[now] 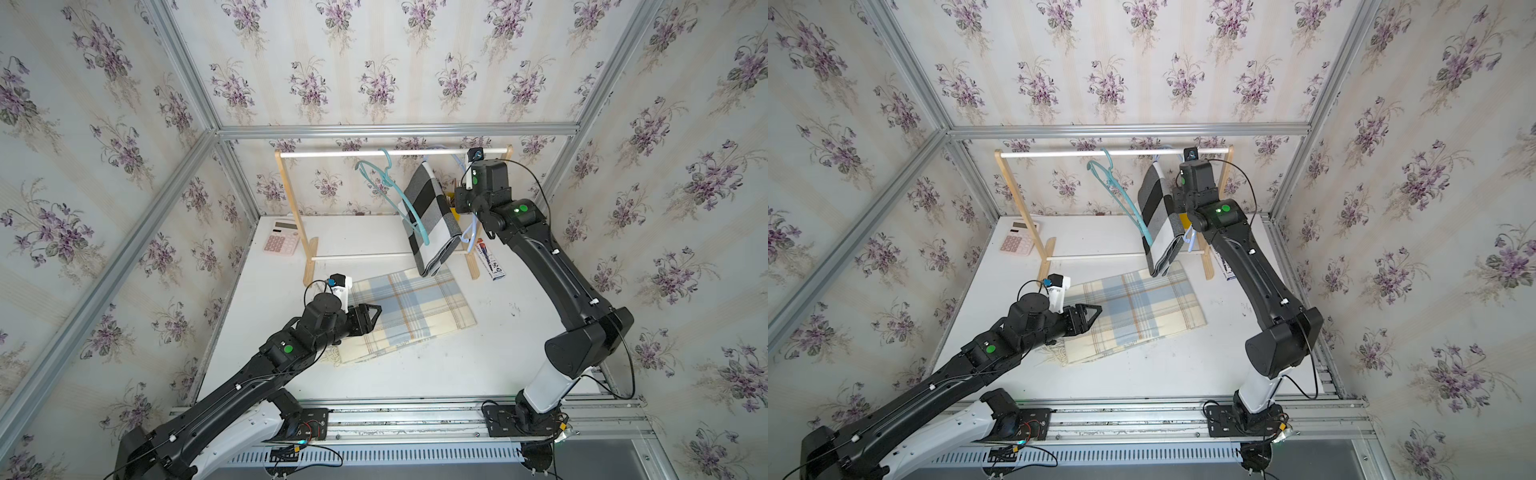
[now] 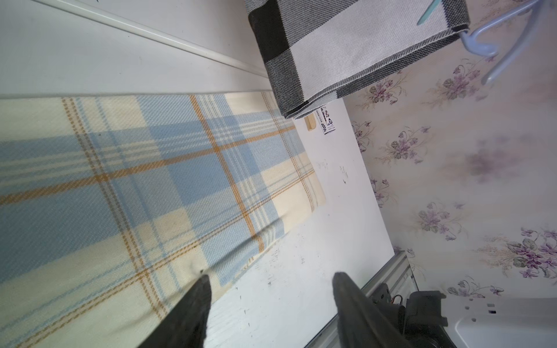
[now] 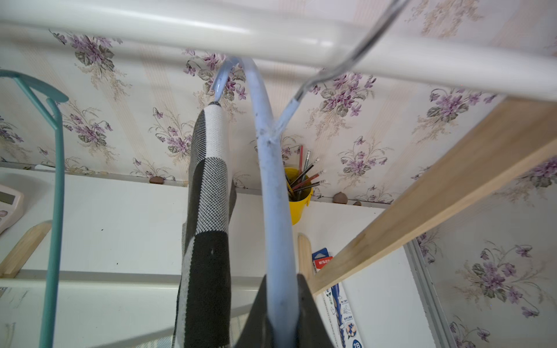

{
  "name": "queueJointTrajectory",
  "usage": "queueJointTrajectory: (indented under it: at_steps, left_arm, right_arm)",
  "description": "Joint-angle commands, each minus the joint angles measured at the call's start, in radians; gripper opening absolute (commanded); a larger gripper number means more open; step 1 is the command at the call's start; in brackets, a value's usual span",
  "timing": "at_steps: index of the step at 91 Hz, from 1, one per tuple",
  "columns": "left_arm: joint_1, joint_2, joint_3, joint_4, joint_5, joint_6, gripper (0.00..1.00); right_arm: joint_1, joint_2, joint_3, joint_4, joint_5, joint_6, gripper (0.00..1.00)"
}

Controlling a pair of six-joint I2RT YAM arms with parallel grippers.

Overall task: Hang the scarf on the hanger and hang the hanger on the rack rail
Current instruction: Place the hanger at the clothesline.

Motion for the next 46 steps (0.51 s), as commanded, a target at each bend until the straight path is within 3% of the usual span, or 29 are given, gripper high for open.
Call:
queueJointTrajectory:
  at_steps: [1,42,46]
  left_arm:
    - [0.001,-0.007,-0.007,0.016,-0.003,0.004,0.66]
    - [0.001,-0.018,-0.031,0.025,0.003,-0.017,0.66]
    - [0.001,-0.017,-0.031,0.028,0.003,-0.019,0.66]
  right_arm:
    - [-0.001,-0.012,-0.024,0.087,-0.018,0.043,0.00]
    - [-0.013,-0.084,-0.170,0.111,-0.108,0.061,0.00]
    - [-0.015,-0.092,-0.183,0.119,-0.122,0.062,0.05]
